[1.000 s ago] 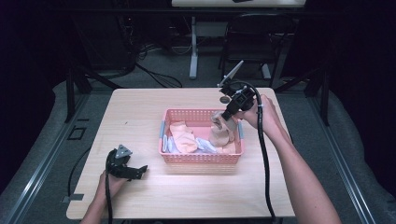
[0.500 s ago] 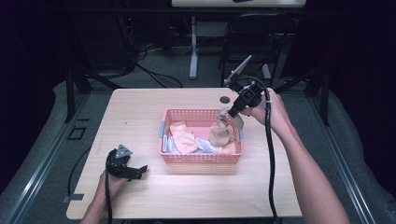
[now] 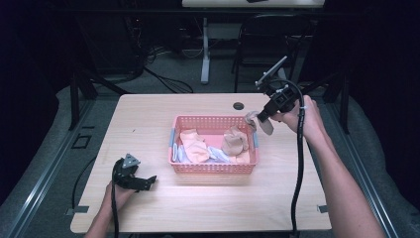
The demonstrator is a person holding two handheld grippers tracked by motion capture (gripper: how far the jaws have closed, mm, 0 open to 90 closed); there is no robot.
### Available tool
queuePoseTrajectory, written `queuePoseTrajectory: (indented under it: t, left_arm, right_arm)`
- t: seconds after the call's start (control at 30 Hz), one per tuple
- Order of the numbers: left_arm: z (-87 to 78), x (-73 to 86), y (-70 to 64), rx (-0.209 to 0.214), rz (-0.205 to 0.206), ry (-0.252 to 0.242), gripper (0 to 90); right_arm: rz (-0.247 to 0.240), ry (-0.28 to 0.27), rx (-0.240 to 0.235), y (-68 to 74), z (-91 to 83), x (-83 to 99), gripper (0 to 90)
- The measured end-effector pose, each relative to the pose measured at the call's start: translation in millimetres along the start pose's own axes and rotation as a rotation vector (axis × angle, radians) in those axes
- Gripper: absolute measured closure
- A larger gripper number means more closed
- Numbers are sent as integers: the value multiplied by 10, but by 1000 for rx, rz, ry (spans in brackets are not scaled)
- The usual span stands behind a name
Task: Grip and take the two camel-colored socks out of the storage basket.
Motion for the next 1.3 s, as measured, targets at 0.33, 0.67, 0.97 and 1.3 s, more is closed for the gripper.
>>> queuePoseTrajectory:
  t: [0.33, 0.67, 0.97, 1.3]
  left_arm:
    - [13, -15, 2, 1, 6, 0, 2]
    - [12, -14, 2, 0, 8, 1, 3]
    - [12, -15, 2, 0, 8, 1, 3]
    - [12, -15, 2, 0, 8, 1, 3]
  right_arm:
    - [32, 38, 41, -238, -64, 251, 857]
    - [77, 74, 78, -442, -17, 490, 856]
    - [132, 98, 104, -655, 228, 686, 855]
    - [138, 161, 116, -687, 836, 913, 851]
Point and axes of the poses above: each handheld gripper's, and its own axes: z roughly forward along the jaws, x roughly out of its underside, y roughly to its left, the point moved 3 cm from there along z, roughly forward along the jaws, and after that the axes turned 4 degrees about -z, right-handed, at the moved point
